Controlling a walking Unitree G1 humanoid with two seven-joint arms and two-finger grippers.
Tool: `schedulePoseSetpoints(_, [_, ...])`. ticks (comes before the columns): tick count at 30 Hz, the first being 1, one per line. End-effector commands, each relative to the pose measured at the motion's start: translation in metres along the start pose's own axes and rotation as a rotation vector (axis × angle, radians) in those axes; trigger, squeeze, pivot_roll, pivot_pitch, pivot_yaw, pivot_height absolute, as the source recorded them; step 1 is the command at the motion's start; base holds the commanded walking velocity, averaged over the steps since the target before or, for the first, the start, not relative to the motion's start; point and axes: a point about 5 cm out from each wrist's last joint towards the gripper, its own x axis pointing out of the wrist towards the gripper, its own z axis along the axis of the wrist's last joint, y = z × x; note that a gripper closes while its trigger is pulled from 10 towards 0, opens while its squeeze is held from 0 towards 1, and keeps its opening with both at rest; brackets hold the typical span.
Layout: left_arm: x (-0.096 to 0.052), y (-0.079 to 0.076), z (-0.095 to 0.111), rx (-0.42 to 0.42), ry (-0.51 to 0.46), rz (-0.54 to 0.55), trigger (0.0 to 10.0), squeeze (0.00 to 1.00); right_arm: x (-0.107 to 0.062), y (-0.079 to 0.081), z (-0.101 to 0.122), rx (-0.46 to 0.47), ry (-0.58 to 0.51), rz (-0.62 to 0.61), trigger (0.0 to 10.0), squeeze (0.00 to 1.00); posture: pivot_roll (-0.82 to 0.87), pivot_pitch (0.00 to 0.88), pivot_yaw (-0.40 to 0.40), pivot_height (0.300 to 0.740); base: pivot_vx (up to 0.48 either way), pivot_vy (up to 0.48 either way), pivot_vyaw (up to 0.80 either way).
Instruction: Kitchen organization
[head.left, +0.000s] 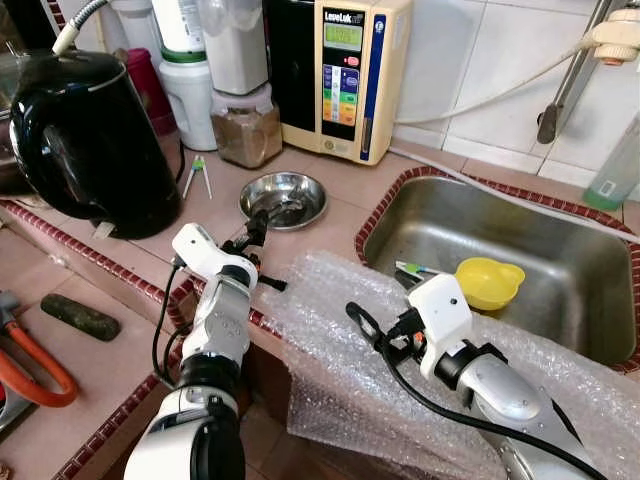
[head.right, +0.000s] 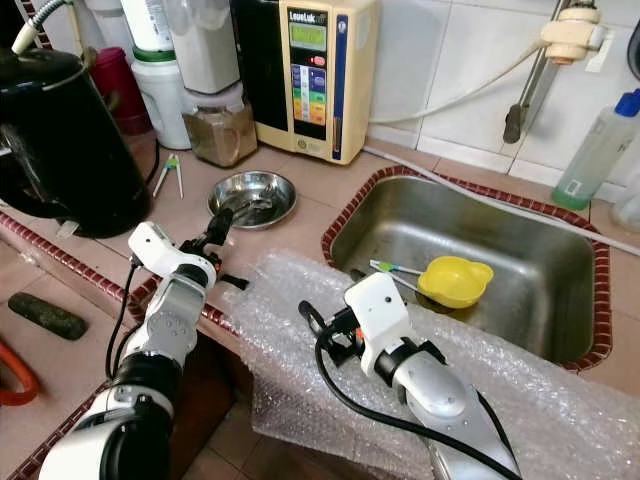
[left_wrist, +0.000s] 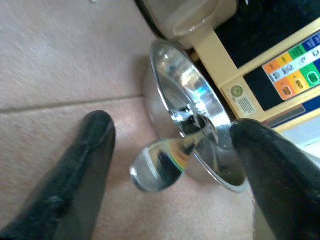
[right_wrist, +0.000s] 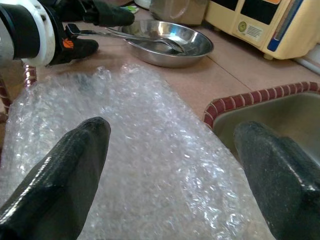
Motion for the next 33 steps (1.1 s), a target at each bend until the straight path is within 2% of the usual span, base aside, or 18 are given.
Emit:
schedulePoseSetpoints(1, [0.004, -0.005, 0.003, -0.004, -0.007, -0.008, 0.0, 0.0, -0.002, -0.003, 0.008, -0.015, -0.026, -0.009, 10.0, 0.0, -0.2, 0.013, 0.048, 0.74, 0.0, 0.0, 0.0])
schedulePoseSetpoints(7, [0.006, -0.006, 0.006, 0.002, -0.021, -0.006, 0.0, 0.0, -0.003, -0.002, 0.008, -0.016, -0.027, -0.011, 10.0, 0.0, -0.2, 0.014, 0.053, 0.74, 0.0, 0.0, 0.0])
schedulePoseSetpoints(16, [0.009, 0.002, 0.013, 0.009, -0.044, 0.021, 0.0, 0.0, -0.008, 0.001, 0.007, 0.004, -0.02, 0.005, 10.0, 0.0, -0.22, 0.025, 0.056, 0.74, 0.0, 0.0, 0.0])
schedulePoseSetpoints(33, [0.012, -0.002, 0.018, -0.006, -0.065, 0.01, 0.0, 0.0, -0.005, 0.003, 0.006, 0.003, -0.017, 0.009, 10.0, 0.0, -0.2, 0.018, 0.062, 0.74, 0.0, 0.0, 0.0])
